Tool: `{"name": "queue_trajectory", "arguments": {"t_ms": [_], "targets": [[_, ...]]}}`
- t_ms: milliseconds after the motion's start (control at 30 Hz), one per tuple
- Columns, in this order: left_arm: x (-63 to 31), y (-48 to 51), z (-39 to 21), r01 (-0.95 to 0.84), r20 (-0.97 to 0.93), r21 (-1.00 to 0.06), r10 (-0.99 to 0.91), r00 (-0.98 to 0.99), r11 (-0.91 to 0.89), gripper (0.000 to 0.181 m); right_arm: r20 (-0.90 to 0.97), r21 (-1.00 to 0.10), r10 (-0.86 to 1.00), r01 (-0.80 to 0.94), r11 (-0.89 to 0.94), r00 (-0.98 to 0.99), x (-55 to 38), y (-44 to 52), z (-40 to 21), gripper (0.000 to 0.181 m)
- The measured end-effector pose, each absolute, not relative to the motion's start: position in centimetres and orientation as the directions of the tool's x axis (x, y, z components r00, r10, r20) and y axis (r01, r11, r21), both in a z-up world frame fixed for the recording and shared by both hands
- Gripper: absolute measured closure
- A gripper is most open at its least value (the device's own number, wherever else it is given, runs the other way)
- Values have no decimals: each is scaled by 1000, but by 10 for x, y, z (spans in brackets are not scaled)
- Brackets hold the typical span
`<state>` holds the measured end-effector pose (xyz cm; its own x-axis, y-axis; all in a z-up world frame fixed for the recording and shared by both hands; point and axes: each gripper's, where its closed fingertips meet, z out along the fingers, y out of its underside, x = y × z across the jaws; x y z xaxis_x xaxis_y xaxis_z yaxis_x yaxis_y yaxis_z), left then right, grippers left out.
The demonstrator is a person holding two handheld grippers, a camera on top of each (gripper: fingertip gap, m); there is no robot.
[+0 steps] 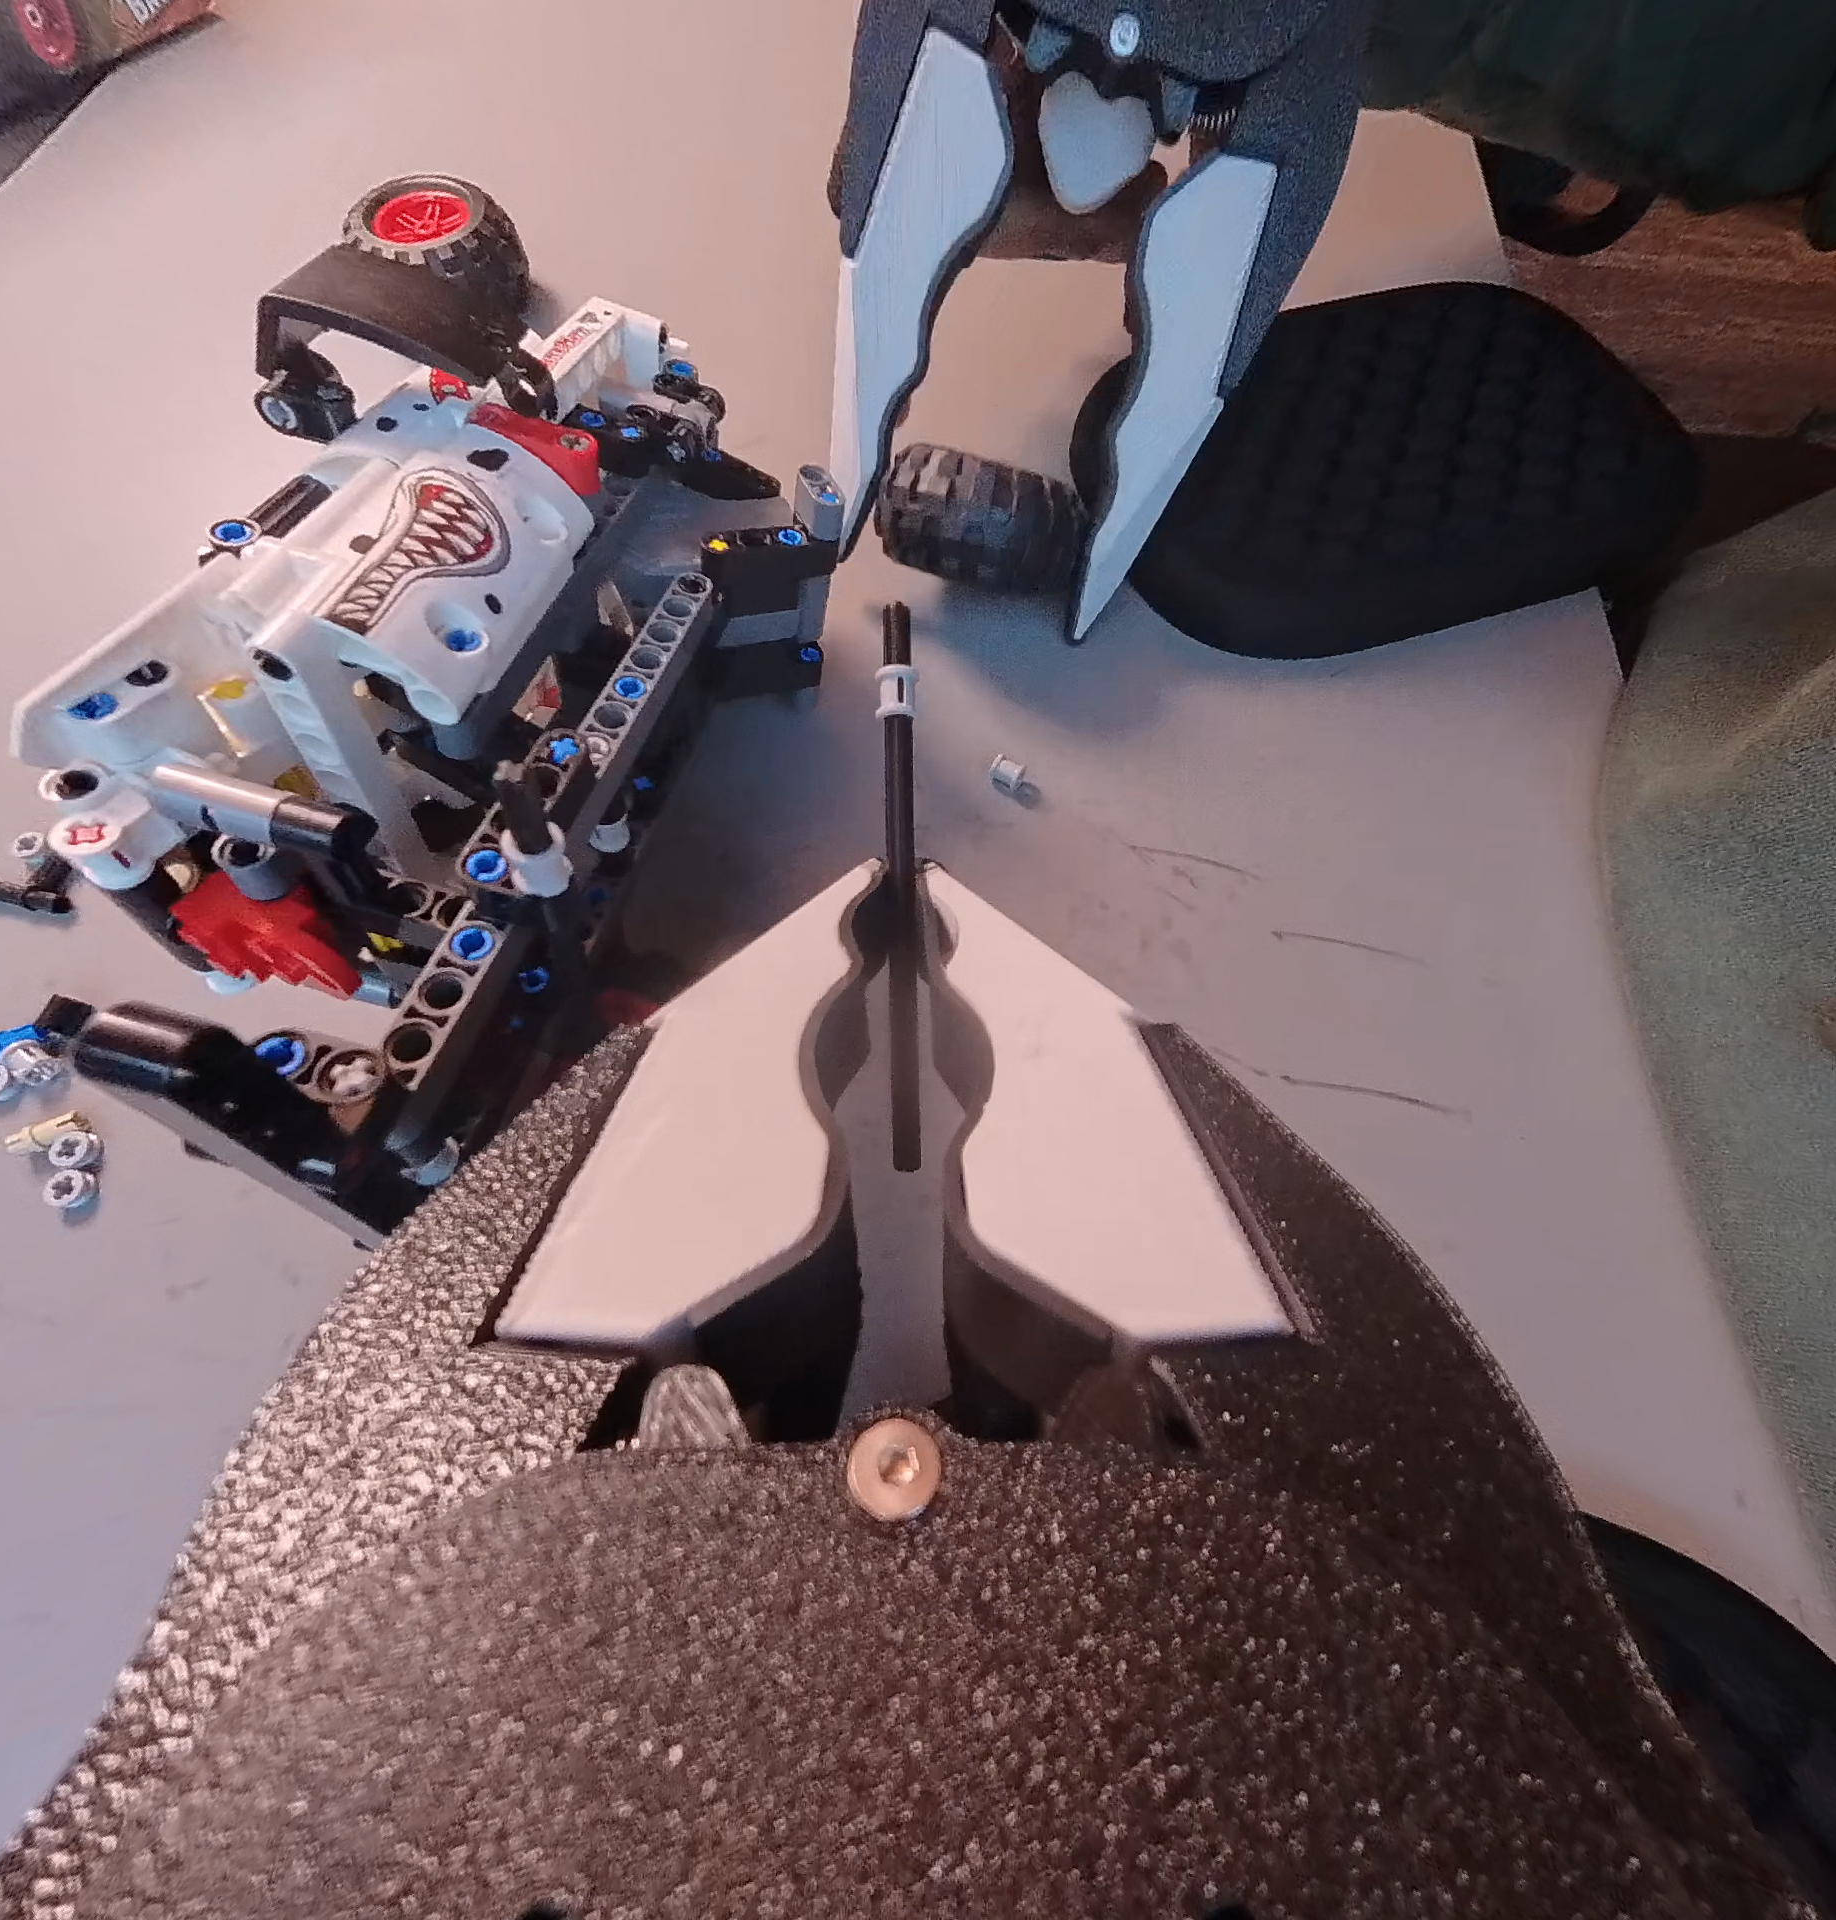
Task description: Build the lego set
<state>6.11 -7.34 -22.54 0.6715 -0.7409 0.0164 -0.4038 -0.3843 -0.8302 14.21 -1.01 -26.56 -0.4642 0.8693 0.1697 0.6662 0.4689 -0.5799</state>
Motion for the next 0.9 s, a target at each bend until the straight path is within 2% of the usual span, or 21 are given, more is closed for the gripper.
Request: {"name": "queue_trajectory", "arguments": {"t_ms": [100,300,400,500,600,700,900], "targets": [[62,-74,-226,-414,-1,-830,-741,672,-374,180,145,-559,899,716,418,-413,140,-5,-267,117],[63,-74,-228,-426,-15,-827,-743,669,-368,179,136,-578,902,706,408,-410,144,-6,-250,108],[65,-77,-227,-437,-29,-831,-757,653,-346,180,150,-712,890,577,400,-431,136,-21,-212,124],[81,-86,-208,-416,-73,-883,-811,581,-219,179,176,-832,851,387,397,-495,122,-55,-180,139],[90,-92,-197,-409,-118,-901,-827,549,-142,179,246,-855,816,281,437,-522,108,-77,-172,142],[92,-93,-200,-416,-118,-898,-831,544,-144,180,262,-860,794,241,450,-548,98,-89,-172,155],[92,-94,-201,-414,-106,-897,-836,539,-153,179,278,-850,785,239,469,-554,93,-92,-177,169]]}}
